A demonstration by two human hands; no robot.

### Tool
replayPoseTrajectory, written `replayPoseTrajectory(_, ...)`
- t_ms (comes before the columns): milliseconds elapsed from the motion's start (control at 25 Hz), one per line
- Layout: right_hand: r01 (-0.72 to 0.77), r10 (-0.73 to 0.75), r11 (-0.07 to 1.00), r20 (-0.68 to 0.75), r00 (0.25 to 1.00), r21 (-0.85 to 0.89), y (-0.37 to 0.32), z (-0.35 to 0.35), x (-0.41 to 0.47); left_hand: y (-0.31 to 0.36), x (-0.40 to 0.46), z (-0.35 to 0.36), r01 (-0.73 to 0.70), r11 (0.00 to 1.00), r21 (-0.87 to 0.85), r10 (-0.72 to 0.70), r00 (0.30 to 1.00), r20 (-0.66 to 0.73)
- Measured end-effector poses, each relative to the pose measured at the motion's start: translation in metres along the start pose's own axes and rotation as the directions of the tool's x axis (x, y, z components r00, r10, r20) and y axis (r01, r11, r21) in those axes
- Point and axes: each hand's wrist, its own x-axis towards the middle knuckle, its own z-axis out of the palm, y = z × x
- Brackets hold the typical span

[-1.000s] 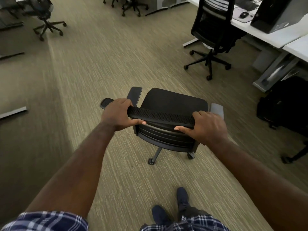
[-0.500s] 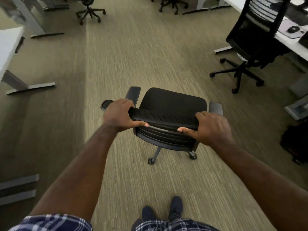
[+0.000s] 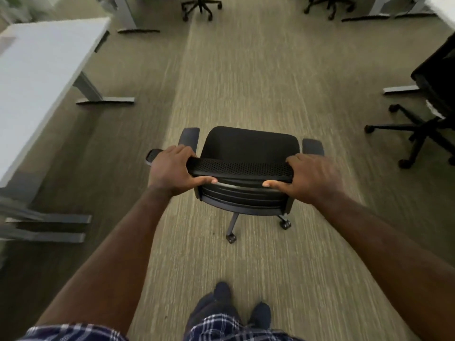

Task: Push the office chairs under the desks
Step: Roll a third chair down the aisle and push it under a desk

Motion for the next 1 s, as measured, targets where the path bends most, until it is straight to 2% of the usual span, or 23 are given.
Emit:
replayPoseTrajectory(280, 0.15, -0.15, 0.988, -0.002, 0.989, 0.025, -0.022, 0.02, 0.107, -0.059, 0.016, -0.01, 0.105, 0.994, 0.03, -0.101, 0.988, -0.113)
replayPoseTrajectory(640, 0.335, -0.335, 0.942, 0.008, 0.942, 0.018, -0.087, 0.043, 0.25, -0.157, 0.05, -0.02, 0.305, 0.947, 0.103, -0.286, 0.945, -0.161)
replayPoseTrajectory(840, 0.439, -0.44, 0.897, -0.002, 0.898, 0.046, -0.117, 0.055, 0.332, -0.205, 0.069, -0.025, 0.418, 0.898, 0.141, -0.388, 0.901, -0.195)
replayPoseTrajectory(1000, 0.54, -0.54, 0.837, -0.024, 0.841, 0.093, -0.147, 0.066, 0.405, -0.244, 0.085, -0.027, 0.536, 0.828, 0.167, -0.492, 0.836, -0.242)
